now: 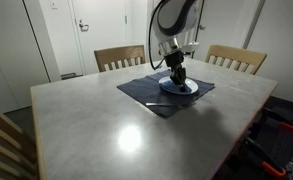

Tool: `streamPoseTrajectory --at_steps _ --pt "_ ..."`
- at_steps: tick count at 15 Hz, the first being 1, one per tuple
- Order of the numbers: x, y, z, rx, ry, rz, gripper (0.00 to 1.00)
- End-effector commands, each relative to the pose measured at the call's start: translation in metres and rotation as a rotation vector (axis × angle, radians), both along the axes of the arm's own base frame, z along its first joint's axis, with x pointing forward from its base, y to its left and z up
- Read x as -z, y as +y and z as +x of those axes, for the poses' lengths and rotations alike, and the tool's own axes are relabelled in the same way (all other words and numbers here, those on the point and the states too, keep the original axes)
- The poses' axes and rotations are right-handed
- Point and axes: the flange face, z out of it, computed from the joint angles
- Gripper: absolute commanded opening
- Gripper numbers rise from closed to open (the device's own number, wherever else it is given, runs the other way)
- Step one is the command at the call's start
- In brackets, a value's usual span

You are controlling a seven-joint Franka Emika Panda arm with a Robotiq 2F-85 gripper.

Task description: Use the blue towel to wipe the white plate

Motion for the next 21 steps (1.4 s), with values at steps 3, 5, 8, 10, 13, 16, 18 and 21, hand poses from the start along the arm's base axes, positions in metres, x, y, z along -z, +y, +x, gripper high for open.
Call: streamPoseTrajectory --at_steps 3,5,8,10,13,16,18,21 --pt "-0.003 -0.003 0.015 0.016 -0.067 0.035 0.03" --pt "-0.004 -0.005 0.022 0.024 -0.099 0.042 0.03" --pt "-0.003 -0.012 0.036 0.024 -0.175 0.050 0.03" --pt "0.003 -0.019 0.043 0.030 -0.202 0.056 0.03" --pt "0.011 -0.032 0.045 0.054 -0.205 0.050 0.03" --pt "0.004 -0.044 0.045 0.075 -0.210 0.024 0.03" --pt "0.000 -0.052 0.045 0.094 -0.222 0.004 0.03" --pt "-0.002 -0.064 0.044 0.127 -0.243 -0.042 0.03"
